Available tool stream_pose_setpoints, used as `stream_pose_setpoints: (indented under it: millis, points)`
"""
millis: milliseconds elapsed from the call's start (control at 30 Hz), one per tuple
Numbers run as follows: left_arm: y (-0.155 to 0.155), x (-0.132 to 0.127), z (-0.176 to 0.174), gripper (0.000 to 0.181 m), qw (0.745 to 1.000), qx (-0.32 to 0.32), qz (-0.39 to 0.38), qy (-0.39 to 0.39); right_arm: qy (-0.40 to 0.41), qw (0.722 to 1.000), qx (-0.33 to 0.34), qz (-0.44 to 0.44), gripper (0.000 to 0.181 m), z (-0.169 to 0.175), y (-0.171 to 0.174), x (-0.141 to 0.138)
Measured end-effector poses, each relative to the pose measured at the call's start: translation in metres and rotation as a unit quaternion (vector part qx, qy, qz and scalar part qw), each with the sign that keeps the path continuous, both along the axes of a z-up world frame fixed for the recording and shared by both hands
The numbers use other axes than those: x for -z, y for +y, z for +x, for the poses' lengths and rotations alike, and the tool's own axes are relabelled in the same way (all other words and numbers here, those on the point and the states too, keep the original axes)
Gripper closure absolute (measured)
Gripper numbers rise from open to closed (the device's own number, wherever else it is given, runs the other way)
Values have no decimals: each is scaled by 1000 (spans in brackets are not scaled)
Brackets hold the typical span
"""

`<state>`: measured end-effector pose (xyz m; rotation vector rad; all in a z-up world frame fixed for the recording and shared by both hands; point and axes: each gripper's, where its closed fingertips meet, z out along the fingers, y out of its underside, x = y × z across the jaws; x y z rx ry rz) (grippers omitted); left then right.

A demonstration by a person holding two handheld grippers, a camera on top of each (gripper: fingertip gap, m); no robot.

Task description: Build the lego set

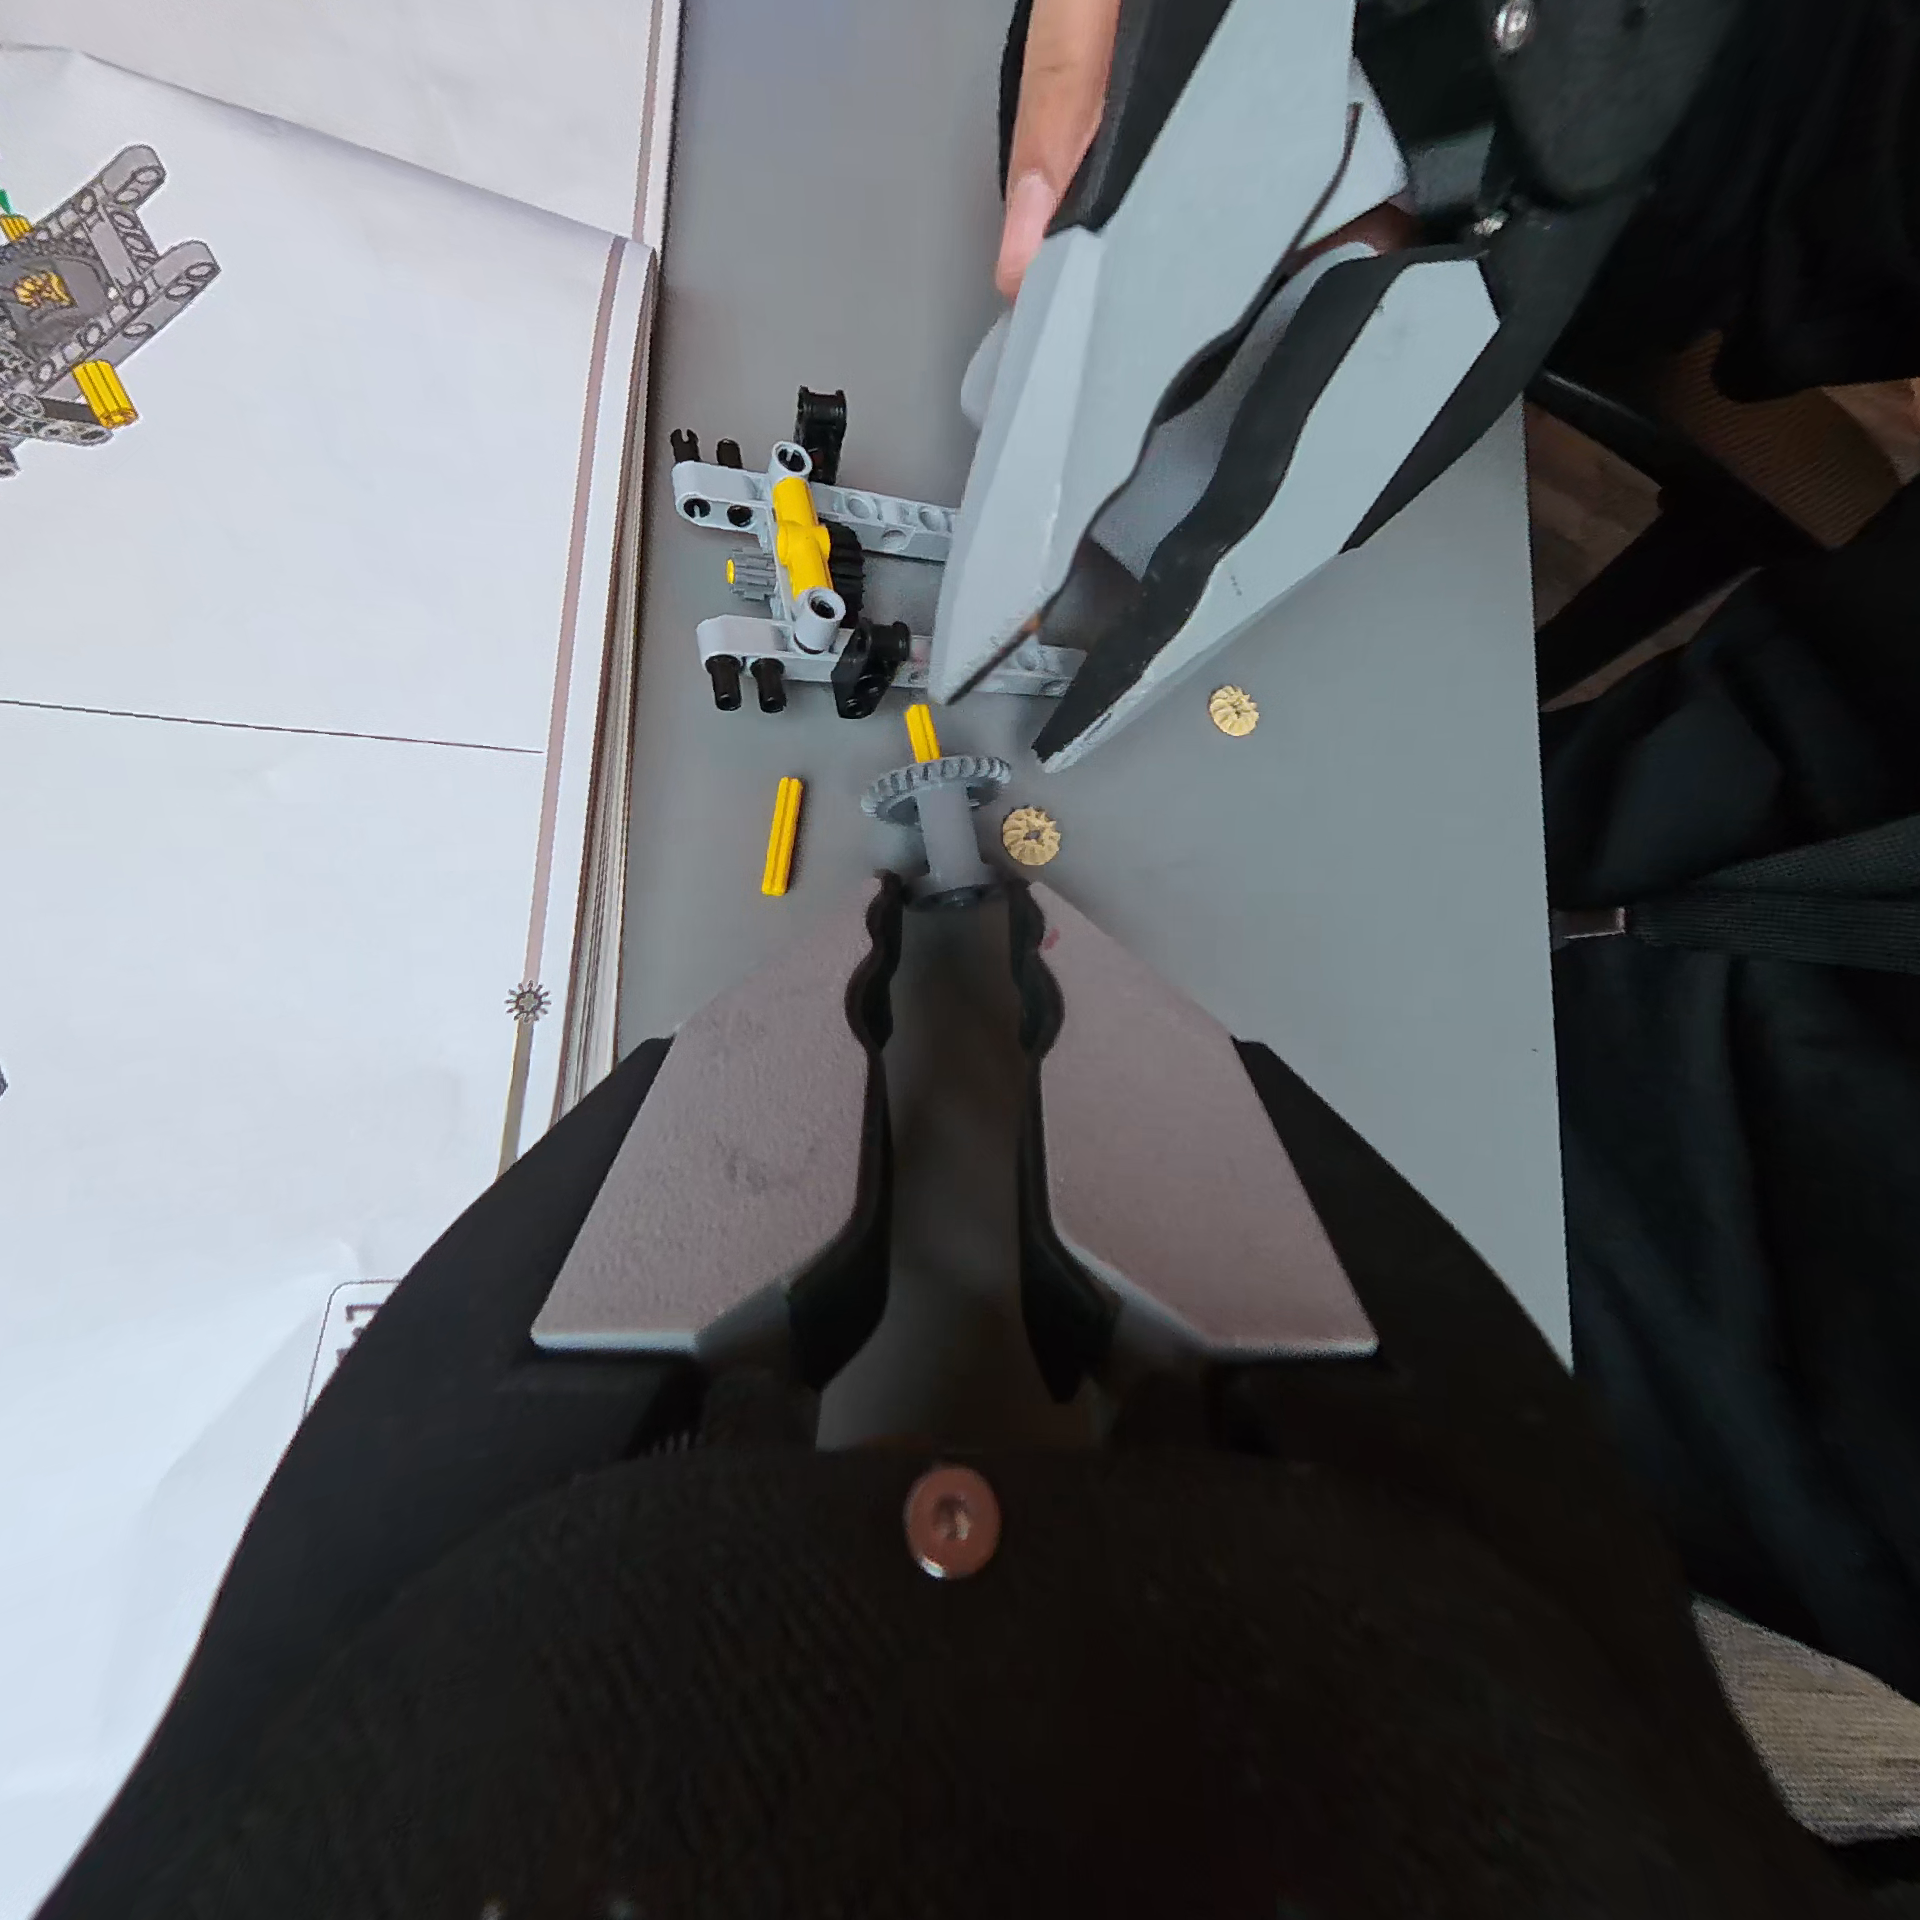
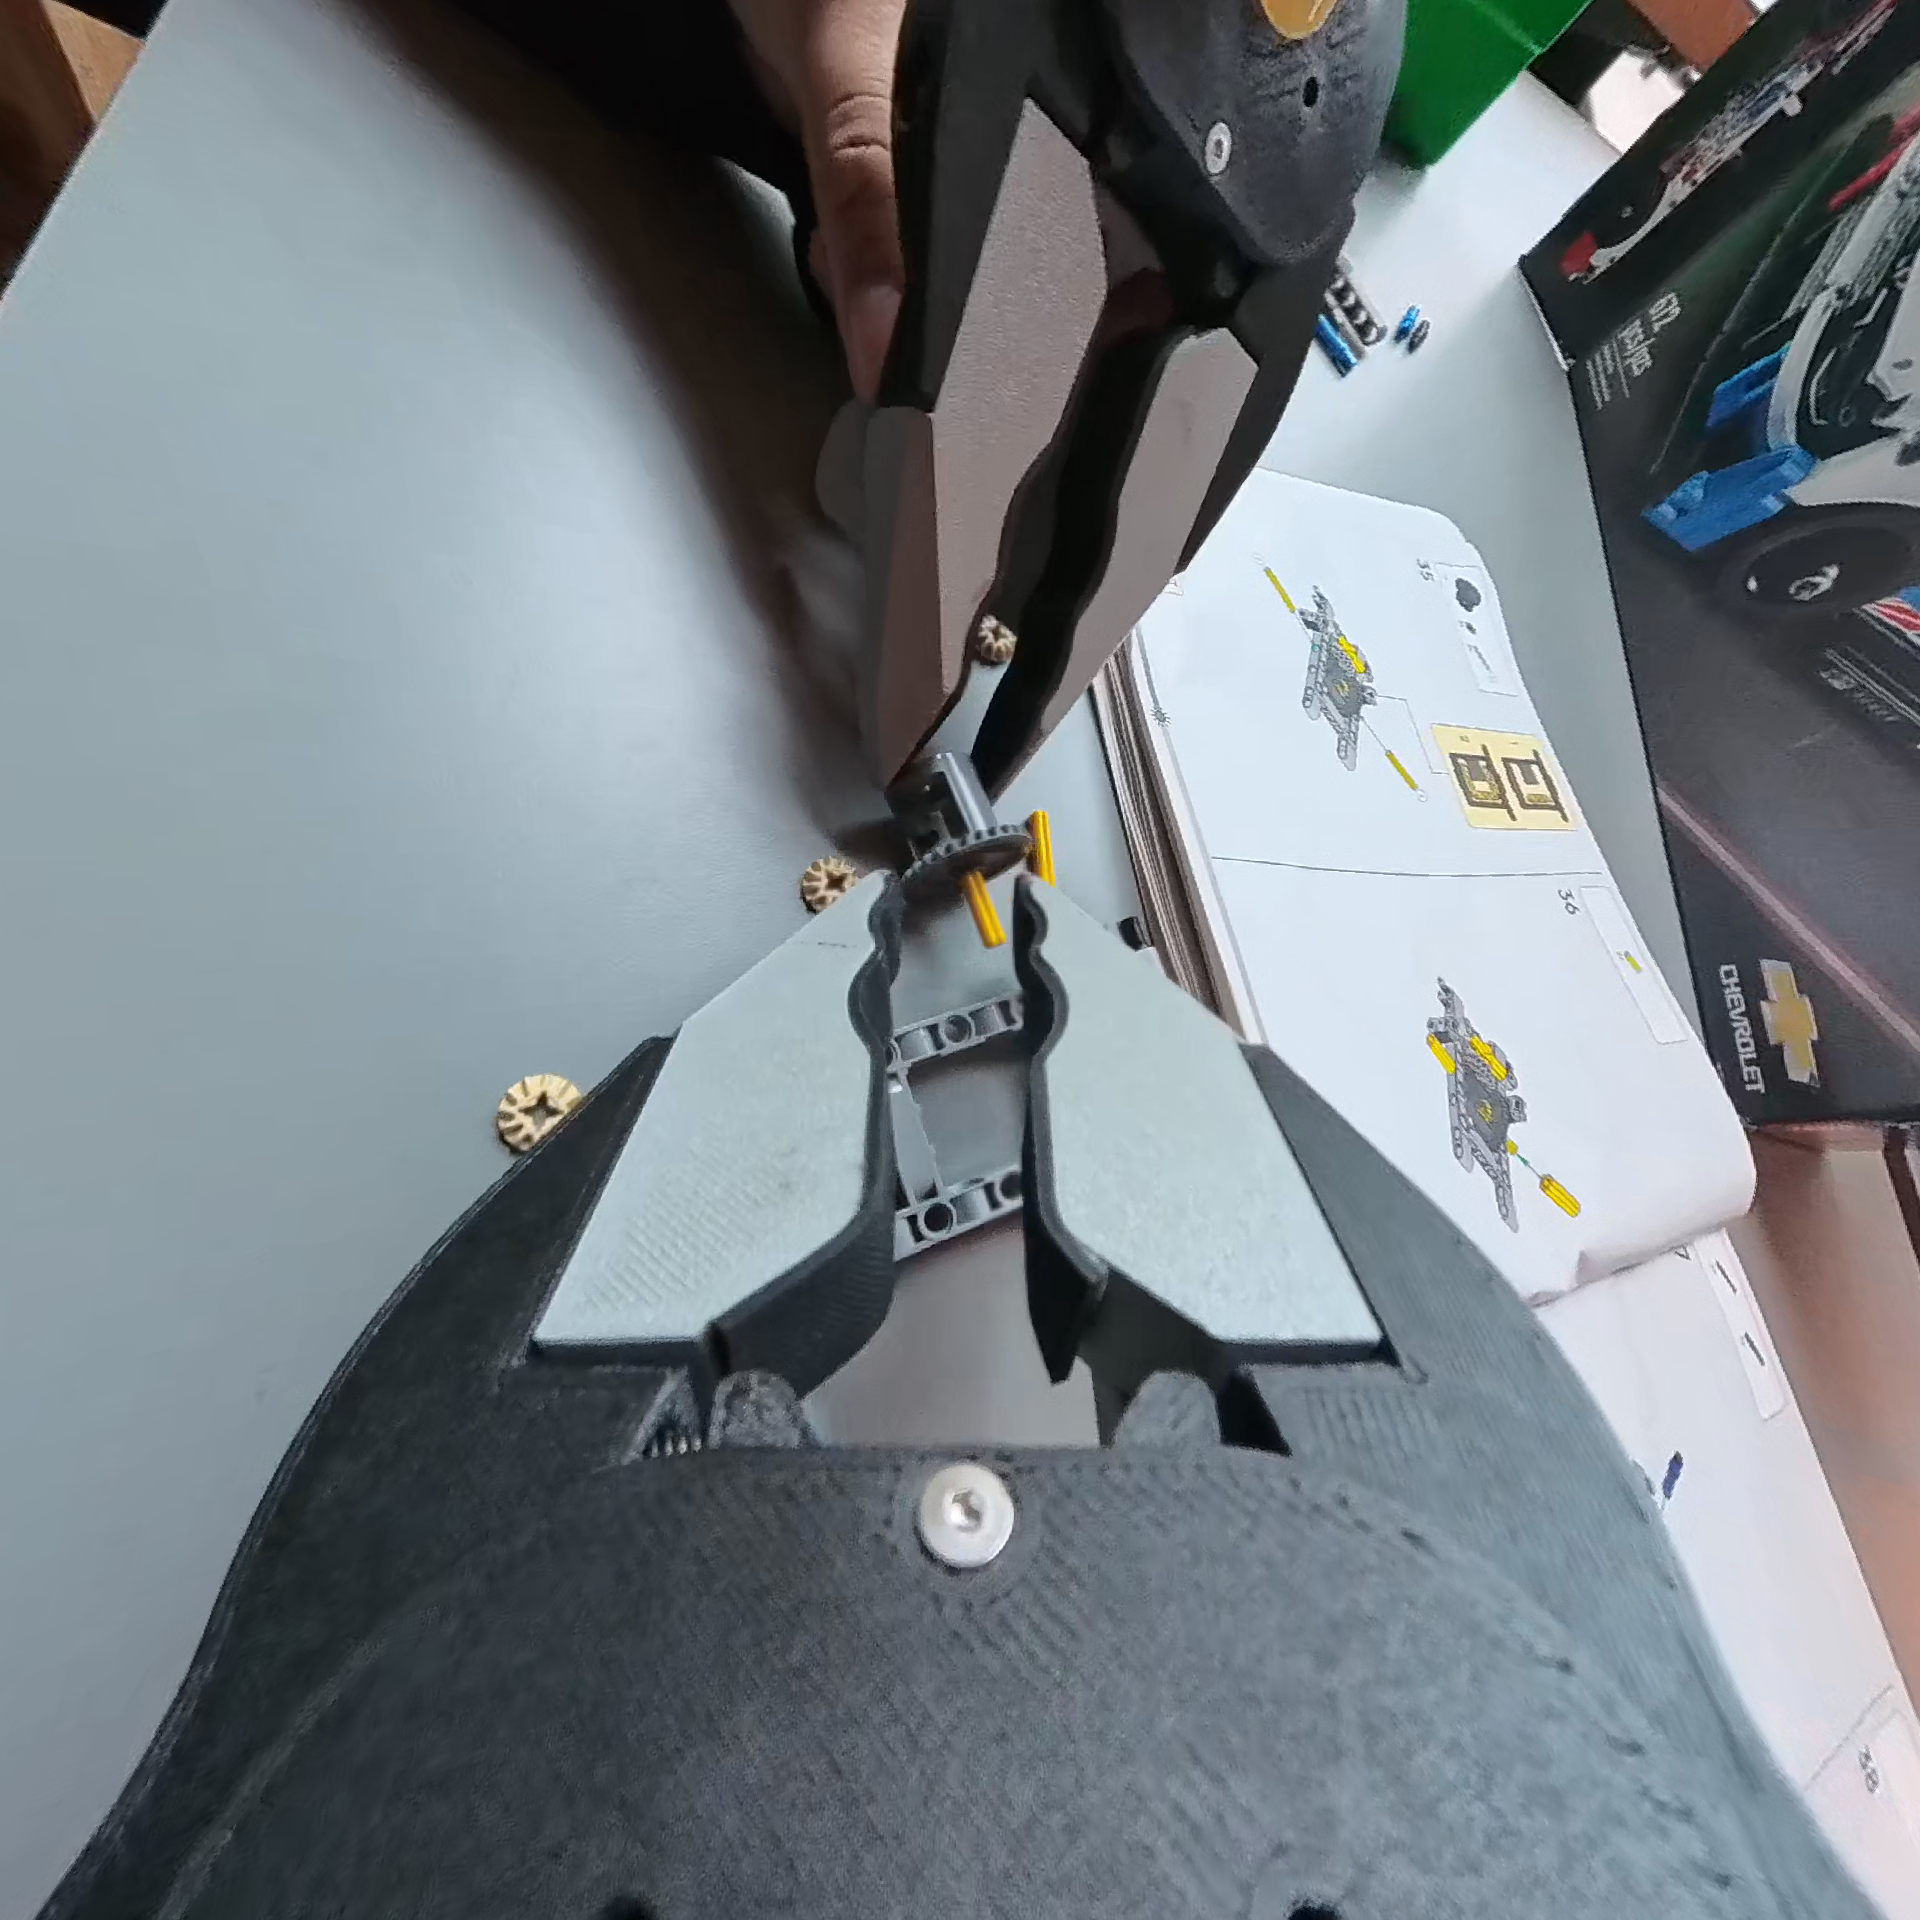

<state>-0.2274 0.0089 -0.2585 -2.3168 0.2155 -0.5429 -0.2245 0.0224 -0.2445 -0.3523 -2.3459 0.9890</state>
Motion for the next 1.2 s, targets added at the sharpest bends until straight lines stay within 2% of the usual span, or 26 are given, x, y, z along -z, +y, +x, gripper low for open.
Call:
stream_pose_setpoints:
  millis: [167, 367, 633, 733, 867, 967, 1200]
  points:
    - [-1, 1, 6, 164, 1000, 19, 4, 14, -19, 1000, -4, 1, 154, 1, -4, 7]
    - [-2, 3, 6, 164, 999, 26, 4, 31, 6, 1000, -13, -7, 159, 3, -3, -4]
    - [3, -5, 6, 164, 999, 20, 30, 34, -7, 1000, -10, -23, 158, 2, 3, -5]
    - [5, -11, 6, 164, 998, 19, 43, 38, 19, 999, -20, -19, 159, 5, 5, -13]
    - [14, -16, 11, 164, 999, 5, 46, 21, 34, 997, -9, -68, 162, 9, 23, -31]
    - [21, -12, 13, 164, 999, -4, 34, 37, 22, 993, 5, -112, 158, 9, 38, -41]
    - [38, -13, 19, 164, 997, -23, 15, 66, 7, 994, 21, -105, 157, 16, 59, -33]
